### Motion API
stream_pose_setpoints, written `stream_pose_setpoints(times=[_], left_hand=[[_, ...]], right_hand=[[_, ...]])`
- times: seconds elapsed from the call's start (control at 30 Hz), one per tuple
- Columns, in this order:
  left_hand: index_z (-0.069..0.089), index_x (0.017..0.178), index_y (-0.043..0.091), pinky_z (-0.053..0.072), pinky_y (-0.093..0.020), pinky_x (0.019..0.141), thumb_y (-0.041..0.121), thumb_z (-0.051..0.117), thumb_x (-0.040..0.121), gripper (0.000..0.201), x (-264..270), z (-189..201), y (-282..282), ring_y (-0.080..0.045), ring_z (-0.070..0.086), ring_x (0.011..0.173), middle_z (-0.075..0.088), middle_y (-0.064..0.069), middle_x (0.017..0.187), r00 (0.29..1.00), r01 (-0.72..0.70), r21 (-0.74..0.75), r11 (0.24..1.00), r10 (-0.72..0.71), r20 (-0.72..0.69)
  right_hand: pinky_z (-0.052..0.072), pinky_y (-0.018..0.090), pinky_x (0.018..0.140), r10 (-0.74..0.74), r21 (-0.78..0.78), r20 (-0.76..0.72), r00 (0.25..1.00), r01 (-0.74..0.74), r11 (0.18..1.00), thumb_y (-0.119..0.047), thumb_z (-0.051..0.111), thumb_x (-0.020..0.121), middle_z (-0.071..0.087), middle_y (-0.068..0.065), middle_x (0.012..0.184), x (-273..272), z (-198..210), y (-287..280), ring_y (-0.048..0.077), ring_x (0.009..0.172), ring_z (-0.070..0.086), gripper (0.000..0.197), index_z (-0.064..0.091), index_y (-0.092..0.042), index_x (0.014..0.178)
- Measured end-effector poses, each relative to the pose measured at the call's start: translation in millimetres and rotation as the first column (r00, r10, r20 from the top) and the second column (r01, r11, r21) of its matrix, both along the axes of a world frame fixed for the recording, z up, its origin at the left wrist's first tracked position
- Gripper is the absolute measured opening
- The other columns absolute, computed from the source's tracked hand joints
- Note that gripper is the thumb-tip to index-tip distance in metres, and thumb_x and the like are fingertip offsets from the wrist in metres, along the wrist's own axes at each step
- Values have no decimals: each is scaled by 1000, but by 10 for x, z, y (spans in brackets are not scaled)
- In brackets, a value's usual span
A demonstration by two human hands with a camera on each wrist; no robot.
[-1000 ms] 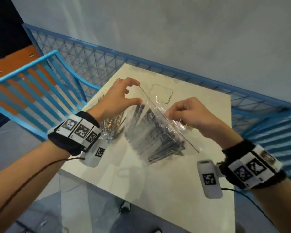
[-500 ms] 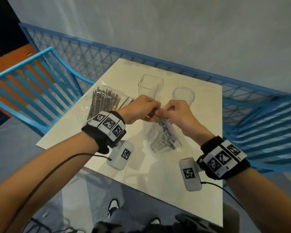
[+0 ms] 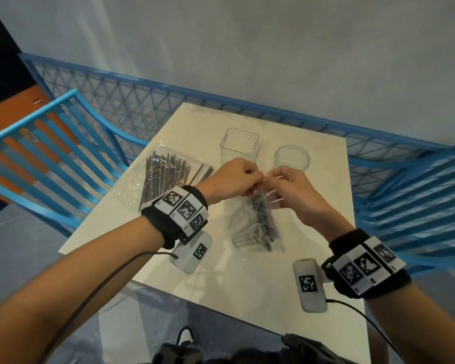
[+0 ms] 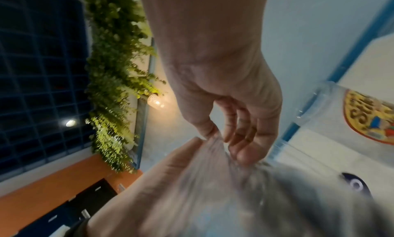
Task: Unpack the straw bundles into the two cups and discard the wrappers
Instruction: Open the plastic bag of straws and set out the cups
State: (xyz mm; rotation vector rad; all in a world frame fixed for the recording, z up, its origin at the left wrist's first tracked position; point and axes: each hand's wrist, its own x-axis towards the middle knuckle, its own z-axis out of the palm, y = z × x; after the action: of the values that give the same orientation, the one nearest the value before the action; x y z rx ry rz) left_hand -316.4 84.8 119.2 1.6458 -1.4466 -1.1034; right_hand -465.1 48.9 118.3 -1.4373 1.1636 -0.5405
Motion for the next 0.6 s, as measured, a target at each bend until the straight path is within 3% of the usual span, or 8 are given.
stream_pose_setpoints(times=[0.1,0.17,0.27,0.4,0.5,0.6], left_hand=[[55,65,14,47,-30,61,16,55,87,22,-7,-66,-36,-16,55,58,60,-4,63,999,-27,-14,1000,27,-37],[55,73,13,53,-31,62,22,58,89,19,13,-75,-44,-17,60,59,62,-5,66,991,-30,46,999,36,-130],[56,85,10,56,-30,65,35,61,91,26,88,-47,-52,-14,65,61,65,-2,68,981,69,168,983,-37,-191],[55,84,7,58,-32,71,18,56,95,15,181,46,-89,-15,66,63,67,-10,74,979,141,198,970,-106,-175],[49,76,10,55,-30,63,8,52,93,17,155,76,-100,-17,63,58,65,-12,70,990,104,162,981,-87,-107],[45,71,12,52,-25,54,7,50,90,20,89,63,-103,-16,59,53,62,-10,65,1000,29,78,997,-29,10]], right_hand=[[53,25,52,24,-86,-18,1000,-26,996,-3,58,87,64,10,63,27,15,-13,17,54,61,11,64,-7,78],[52,23,51,35,-103,-32,999,-38,994,4,57,85,63,12,63,10,20,-15,16,52,62,14,65,-2,75],[55,24,53,59,-116,-58,997,-65,991,4,62,82,63,14,65,4,7,-4,16,53,62,5,66,8,83],[55,23,52,43,-109,-68,997,-50,993,4,63,82,62,11,62,57,14,0,13,49,60,6,67,8,84],[54,26,51,5,-114,-92,996,-15,993,6,58,79,60,9,58,108,28,0,15,49,59,12,64,0,70],[51,25,48,-51,-147,-120,991,33,989,6,54,77,60,11,57,178,27,14,19,47,57,20,60,-3,61]])
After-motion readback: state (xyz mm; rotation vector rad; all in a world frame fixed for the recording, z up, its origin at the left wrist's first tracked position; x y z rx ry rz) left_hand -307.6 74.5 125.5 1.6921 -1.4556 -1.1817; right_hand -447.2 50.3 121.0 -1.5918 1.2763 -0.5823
